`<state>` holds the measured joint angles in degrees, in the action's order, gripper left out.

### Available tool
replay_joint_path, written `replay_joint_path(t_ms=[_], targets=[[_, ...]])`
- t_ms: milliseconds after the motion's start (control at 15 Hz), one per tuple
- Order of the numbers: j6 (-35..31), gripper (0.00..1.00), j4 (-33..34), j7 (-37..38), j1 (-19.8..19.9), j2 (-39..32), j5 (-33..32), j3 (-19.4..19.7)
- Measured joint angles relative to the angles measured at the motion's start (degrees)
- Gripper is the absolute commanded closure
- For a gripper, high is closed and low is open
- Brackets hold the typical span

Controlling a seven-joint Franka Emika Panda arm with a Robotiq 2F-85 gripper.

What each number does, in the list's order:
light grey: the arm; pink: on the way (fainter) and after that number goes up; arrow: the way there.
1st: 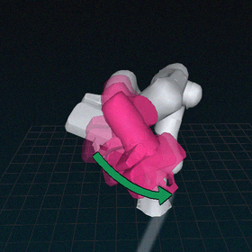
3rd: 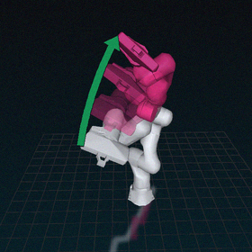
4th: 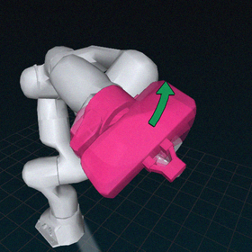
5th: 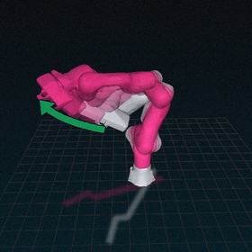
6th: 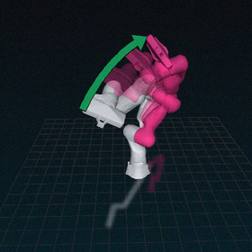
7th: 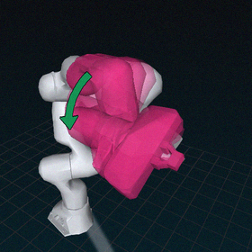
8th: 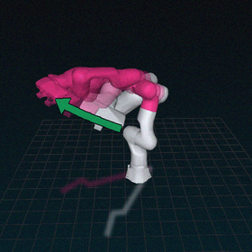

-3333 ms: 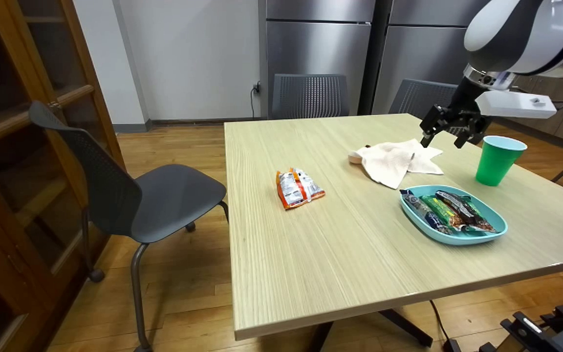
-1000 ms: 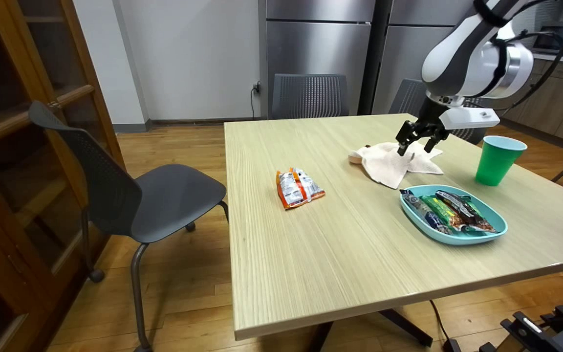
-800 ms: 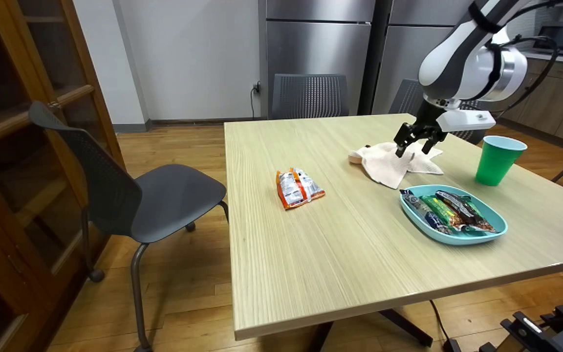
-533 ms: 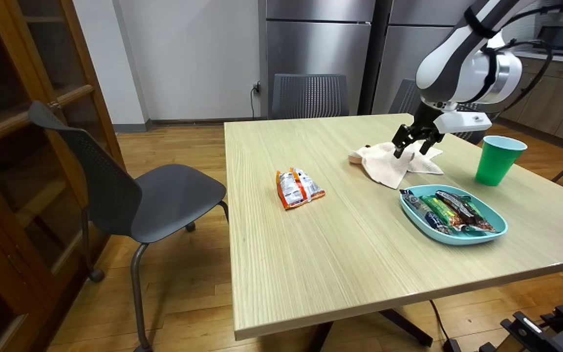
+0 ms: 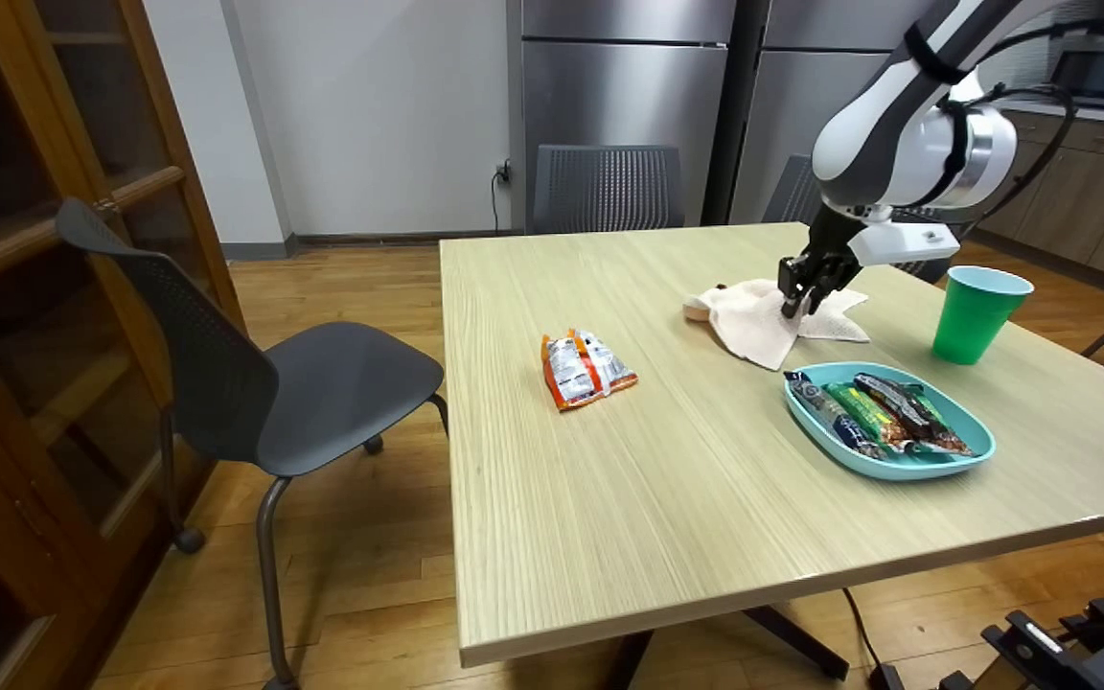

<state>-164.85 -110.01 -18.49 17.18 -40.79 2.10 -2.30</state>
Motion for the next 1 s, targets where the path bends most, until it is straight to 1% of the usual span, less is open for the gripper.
replay_joint_path(t_ms=[67, 133, 733, 1000], targets=[[0.0, 0.97, 0.0, -0.1, 0.0, 0.0, 0.0, 0.0], [0.0, 1.00, 0.0, -0.2, 0.0, 0.0, 0.0, 0.0], [0.0, 0.99, 0.0, -0.4, 0.0, 0.1, 0.0, 0.0], [0.0, 0.99, -0.9, -0.4, 0.0, 1.5, 0.0, -0.1]])
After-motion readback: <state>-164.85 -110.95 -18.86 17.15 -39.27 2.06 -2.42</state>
